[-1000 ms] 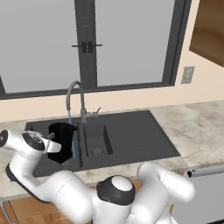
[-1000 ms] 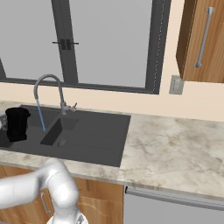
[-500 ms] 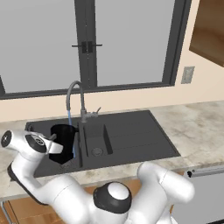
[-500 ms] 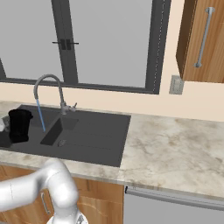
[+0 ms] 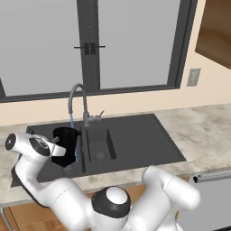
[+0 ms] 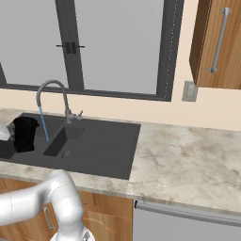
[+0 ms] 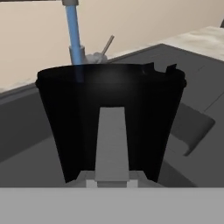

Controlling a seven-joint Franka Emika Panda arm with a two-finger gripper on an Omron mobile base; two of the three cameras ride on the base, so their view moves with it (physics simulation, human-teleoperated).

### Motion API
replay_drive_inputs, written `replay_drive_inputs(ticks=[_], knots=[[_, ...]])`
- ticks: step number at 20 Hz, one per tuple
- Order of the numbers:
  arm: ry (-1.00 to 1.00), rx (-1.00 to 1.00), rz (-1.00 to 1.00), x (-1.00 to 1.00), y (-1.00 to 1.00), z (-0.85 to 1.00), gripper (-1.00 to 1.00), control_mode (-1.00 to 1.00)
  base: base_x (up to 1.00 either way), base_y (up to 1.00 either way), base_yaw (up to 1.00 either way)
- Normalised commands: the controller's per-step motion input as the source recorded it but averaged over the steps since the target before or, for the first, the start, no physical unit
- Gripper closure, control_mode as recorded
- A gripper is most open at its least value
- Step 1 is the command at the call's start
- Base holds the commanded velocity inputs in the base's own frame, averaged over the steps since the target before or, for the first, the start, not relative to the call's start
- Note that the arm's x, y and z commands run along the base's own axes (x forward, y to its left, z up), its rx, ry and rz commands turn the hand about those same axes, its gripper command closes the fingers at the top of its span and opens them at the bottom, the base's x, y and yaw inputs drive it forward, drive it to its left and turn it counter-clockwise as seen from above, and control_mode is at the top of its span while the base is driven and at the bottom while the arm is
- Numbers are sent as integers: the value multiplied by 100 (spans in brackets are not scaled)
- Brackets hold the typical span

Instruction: Turn on the sink faucet and place the jug under the water for a few seconds to fill it up.

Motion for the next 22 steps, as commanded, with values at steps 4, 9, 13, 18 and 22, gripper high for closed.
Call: replay_drive_inputs(ticks=[4,9,13,18,22], knots=[[0,0,0,21,6,-4,100,-100,0,0,0],[0,0,0,29,4,0,100,-100,0,0,0],[0,0,0,34,1,0,100,-100,0,0,0],[0,0,0,21,0,0,100,-100,0,0,0],[0,0,0,15,0,0,100,-100,0,0,0]])
